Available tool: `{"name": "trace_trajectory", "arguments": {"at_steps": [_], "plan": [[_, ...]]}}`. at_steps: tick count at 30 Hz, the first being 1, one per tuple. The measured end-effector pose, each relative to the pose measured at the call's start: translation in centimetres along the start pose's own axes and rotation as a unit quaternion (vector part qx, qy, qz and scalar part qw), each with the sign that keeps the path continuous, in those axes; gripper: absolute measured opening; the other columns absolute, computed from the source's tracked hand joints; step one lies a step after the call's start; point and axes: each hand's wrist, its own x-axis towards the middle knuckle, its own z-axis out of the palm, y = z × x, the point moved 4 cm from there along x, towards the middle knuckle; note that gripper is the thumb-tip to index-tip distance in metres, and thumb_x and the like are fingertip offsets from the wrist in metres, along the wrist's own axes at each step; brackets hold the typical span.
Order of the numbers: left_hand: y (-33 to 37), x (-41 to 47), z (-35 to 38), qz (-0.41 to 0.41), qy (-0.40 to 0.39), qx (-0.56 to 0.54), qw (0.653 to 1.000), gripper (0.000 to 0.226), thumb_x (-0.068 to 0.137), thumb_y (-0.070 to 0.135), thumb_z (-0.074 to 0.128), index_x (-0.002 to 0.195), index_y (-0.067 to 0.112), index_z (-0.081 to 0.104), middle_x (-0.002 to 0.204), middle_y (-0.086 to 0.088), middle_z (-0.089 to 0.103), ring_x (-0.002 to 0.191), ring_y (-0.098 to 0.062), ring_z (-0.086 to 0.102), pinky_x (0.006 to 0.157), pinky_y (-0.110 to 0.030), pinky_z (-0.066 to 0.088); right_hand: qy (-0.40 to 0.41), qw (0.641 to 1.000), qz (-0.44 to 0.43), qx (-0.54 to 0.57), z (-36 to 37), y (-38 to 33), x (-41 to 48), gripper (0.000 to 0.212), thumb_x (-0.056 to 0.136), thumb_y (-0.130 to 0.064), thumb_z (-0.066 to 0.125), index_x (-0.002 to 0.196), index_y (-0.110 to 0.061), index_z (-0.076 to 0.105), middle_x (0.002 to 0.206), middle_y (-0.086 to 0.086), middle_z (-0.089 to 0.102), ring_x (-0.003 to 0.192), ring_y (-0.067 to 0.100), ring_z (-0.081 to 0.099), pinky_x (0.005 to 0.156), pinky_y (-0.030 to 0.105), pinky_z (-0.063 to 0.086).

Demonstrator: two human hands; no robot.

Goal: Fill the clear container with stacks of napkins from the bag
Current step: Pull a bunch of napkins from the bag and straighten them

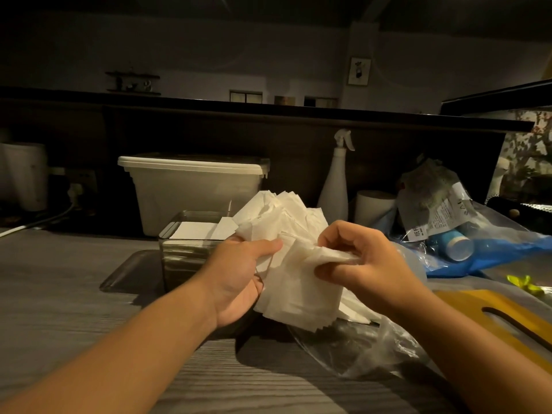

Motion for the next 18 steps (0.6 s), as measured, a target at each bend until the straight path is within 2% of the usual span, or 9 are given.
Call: {"name": "trace_trajectory", "arguments": {"at_steps": [4, 5, 9, 13, 15, 18], "plan": [[0.1, 0.0, -0.2, -0.001, 0.004, 0.006, 1.000, 0.024, 0.093, 0.014, 0.063, 0.114, 0.026, 0.063, 0.099, -0.007, 0.077, 0.092, -0.029, 0.073, 0.084, -0.051, 0.059, -0.027, 0.996, 0.009, 0.081, 0.5, -0.3, -0.1, 0.020, 0.067, -0.019, 0.077, 0.085, -0.021, 0.069, 0.088, -0.002, 0.073, 0.087, 0.016, 0.071, 0.074, 0.034, 0.061], [0.2, -0.1, -0.1, 0.005, 0.003, 0.004, 1.000, 0.022, 0.094, 0.012, 0.062, 0.111, 0.025, 0.064, 0.096, -0.006, 0.077, 0.088, -0.028, 0.074, 0.081, -0.049, 0.060, -0.020, 0.997, 0.010, 0.078, 0.6, -0.3, 0.0, 0.019, 0.068, -0.018, 0.079, 0.084, -0.022, 0.070, 0.087, -0.002, 0.073, 0.087, 0.017, 0.071, 0.074, 0.034, 0.061], [0.4, -0.2, 0.4, 0.020, -0.029, -0.024, 0.999, 0.022, 0.094, 0.007, 0.057, 0.108, 0.023, 0.065, 0.099, -0.008, 0.077, 0.091, -0.027, 0.074, 0.080, -0.046, 0.059, 0.029, 0.999, 0.025, 0.007, 1.0, 0.2, 0.0, 0.023, 0.079, -0.013, 0.082, 0.085, -0.029, 0.067, 0.085, -0.012, 0.070, 0.080, 0.001, 0.065, 0.063, 0.014, 0.052], [0.5, -0.4, 0.7, 0.017, -0.069, -0.055, 0.996, 0.041, 0.075, 0.012, 0.061, 0.116, 0.016, 0.064, 0.110, -0.014, 0.074, 0.102, -0.033, 0.071, 0.087, -0.051, 0.056, 0.043, 0.998, 0.024, 0.033, 1.3, 0.5, -0.1, 0.028, 0.081, -0.017, 0.080, 0.099, -0.032, 0.064, 0.097, -0.013, 0.065, 0.089, 0.006, 0.064, 0.069, 0.022, 0.056], [0.5, -0.6, 0.9, 0.011, -0.081, -0.066, 0.994, 0.038, 0.079, 0.012, 0.058, 0.117, 0.014, 0.063, 0.109, -0.016, 0.074, 0.101, -0.033, 0.071, 0.089, -0.053, 0.055, 0.045, 0.999, 0.009, -0.019, 1.3, 0.4, -0.1, 0.034, 0.081, -0.020, 0.078, 0.106, -0.036, 0.062, 0.106, -0.020, 0.055, 0.098, 0.003, 0.058, 0.075, 0.024, 0.056], [0.5, -0.6, 0.9, 0.010, -0.081, -0.075, 0.994, 0.027, 0.091, 0.009, 0.049, 0.114, 0.015, 0.062, 0.106, -0.014, 0.075, 0.099, -0.032, 0.072, 0.089, -0.050, 0.055, 0.036, 0.998, 0.004, -0.047, 1.2, 0.3, -0.2, 0.042, 0.081, -0.025, 0.077, 0.114, -0.042, 0.057, 0.107, -0.027, 0.044, 0.099, -0.005, 0.052, 0.072, 0.016, 0.052]]}}
